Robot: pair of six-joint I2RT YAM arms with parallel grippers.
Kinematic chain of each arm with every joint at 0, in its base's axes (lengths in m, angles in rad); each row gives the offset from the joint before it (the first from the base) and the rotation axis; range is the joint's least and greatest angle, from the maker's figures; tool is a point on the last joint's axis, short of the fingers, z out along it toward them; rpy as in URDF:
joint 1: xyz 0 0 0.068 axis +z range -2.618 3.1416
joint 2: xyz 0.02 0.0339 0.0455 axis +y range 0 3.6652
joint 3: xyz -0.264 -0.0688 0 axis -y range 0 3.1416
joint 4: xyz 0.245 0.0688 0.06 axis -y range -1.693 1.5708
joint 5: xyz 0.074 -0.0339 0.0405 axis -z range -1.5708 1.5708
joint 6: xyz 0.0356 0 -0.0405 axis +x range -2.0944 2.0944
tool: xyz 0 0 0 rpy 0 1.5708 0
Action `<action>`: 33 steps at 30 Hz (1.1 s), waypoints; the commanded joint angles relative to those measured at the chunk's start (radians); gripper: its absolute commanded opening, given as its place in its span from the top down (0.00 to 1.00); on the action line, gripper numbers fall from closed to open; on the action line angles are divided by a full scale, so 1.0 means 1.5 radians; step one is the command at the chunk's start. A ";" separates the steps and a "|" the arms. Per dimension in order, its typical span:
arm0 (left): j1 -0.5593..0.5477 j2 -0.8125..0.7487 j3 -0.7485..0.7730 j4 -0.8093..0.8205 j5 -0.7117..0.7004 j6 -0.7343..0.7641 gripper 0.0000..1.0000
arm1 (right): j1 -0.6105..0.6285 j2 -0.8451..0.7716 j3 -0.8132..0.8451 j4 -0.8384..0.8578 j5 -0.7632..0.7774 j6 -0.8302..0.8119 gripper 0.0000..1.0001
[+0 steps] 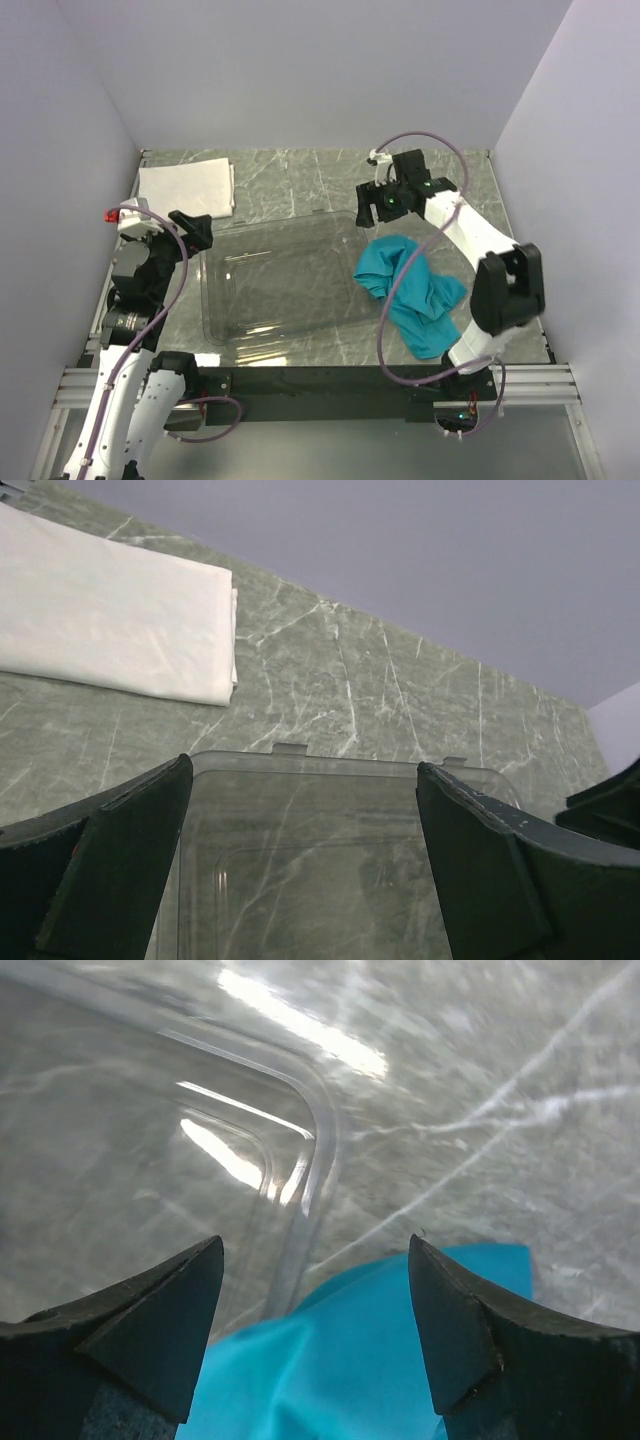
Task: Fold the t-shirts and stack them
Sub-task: Flatten the tshirt out
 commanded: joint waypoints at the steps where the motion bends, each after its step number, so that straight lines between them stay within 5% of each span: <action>1: -0.001 -0.009 0.008 -0.011 -0.001 -0.011 0.00 | 0.009 0.067 0.073 -0.042 0.074 0.045 0.19; 8: -0.001 -0.009 0.007 -0.021 -0.016 -0.014 0.01 | 0.049 0.193 0.157 -0.085 0.052 0.048 0.25; 12: -0.001 0.009 0.025 -0.028 -0.018 -0.006 0.01 | 0.059 0.254 0.186 -0.087 0.038 0.082 0.39; 15: -0.001 0.012 0.032 -0.032 -0.020 0.000 0.00 | 0.070 0.275 0.205 -0.085 0.021 0.090 0.55; 19: -0.001 0.019 0.037 -0.030 -0.020 0.003 0.01 | 0.078 0.285 0.246 -0.080 -0.017 0.108 0.93; 21: -0.001 0.025 0.044 -0.032 -0.018 0.003 0.00 | 0.078 0.287 0.283 -0.071 -0.038 0.124 1.00; 29: -0.001 0.033 0.075 -0.049 -0.025 0.023 0.01 | 0.057 0.269 0.408 -0.019 -0.163 0.141 1.00; 33: -0.001 0.027 0.101 -0.058 -0.038 0.035 0.01 | 0.041 0.268 0.451 -0.001 -0.120 0.144 1.00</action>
